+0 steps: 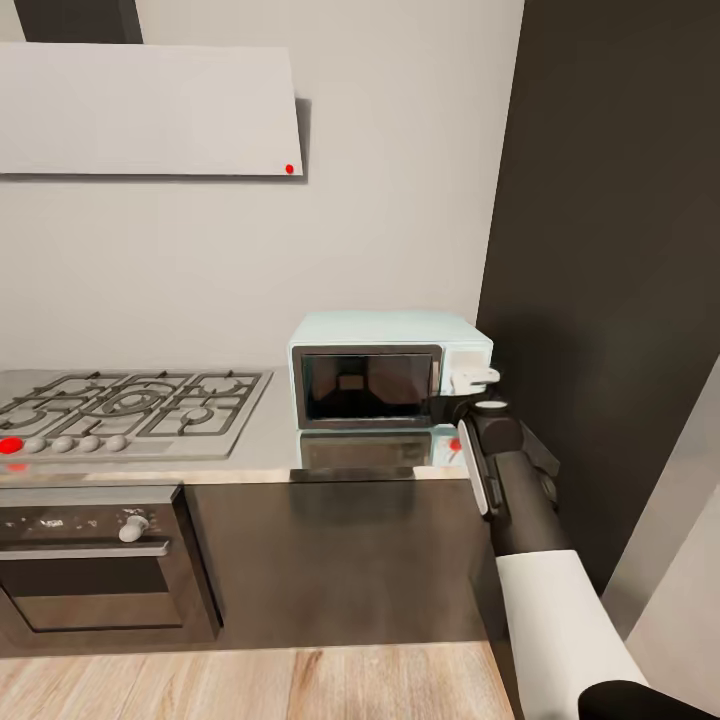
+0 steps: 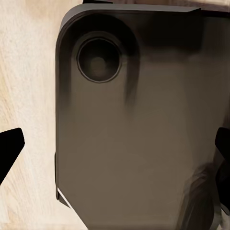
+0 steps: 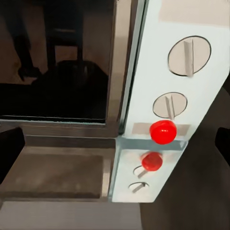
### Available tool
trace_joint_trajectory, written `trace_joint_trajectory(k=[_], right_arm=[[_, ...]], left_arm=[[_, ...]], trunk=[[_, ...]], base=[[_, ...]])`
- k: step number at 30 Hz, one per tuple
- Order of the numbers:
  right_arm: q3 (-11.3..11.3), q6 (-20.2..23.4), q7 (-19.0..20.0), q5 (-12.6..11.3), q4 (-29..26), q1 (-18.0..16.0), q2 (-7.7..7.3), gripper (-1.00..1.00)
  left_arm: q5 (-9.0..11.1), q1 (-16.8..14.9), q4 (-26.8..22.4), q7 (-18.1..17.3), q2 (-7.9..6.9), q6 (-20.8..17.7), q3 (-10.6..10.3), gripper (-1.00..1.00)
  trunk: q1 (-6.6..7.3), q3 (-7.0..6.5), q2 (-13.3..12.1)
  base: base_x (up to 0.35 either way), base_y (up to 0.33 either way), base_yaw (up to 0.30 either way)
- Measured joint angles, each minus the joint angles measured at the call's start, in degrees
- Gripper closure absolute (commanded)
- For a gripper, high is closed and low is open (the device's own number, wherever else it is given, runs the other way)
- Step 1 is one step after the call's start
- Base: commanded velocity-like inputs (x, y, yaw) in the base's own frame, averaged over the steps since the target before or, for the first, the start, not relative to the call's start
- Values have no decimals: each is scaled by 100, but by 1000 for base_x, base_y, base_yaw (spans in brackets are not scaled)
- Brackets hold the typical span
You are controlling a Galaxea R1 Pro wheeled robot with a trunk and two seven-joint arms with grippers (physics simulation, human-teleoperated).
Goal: In the kitchen, take the popcorn bag from the countertop, put it into the microwave, and heat it until the popcorn is cooked so the cooked popcorn ends up inside the bag.
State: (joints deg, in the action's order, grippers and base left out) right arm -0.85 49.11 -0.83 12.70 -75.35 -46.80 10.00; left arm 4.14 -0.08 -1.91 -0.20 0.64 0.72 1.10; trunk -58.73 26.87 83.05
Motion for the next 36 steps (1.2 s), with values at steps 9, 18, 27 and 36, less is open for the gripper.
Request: trace_joint_trajectory(k=[9, 18, 27, 36], right_arm=[[-14, -921, -11, 20, 529, 0, 0, -100], [-7, -911, -10, 16, 573, 0, 0, -100], [16, -1047, -84, -49, 973, 0, 0, -100], [13, -1111, -14, 52, 975, -1, 0, -100]], left_arm=[[0, 0, 0, -4, -4, 0, -3, -100], [0, 0, 0, -4, -3, 0, -4, -100], [0, 0, -34, -4, -8, 9, 5, -100], [0, 1, -35, -4, -12, 16, 5, -100]], trunk=[[3, 0, 0], [0, 0, 0], [0, 0, 0], [0, 0, 0]], base=[[179, 0, 0], [68, 0, 0], [0, 0, 0], [0, 0, 0]])
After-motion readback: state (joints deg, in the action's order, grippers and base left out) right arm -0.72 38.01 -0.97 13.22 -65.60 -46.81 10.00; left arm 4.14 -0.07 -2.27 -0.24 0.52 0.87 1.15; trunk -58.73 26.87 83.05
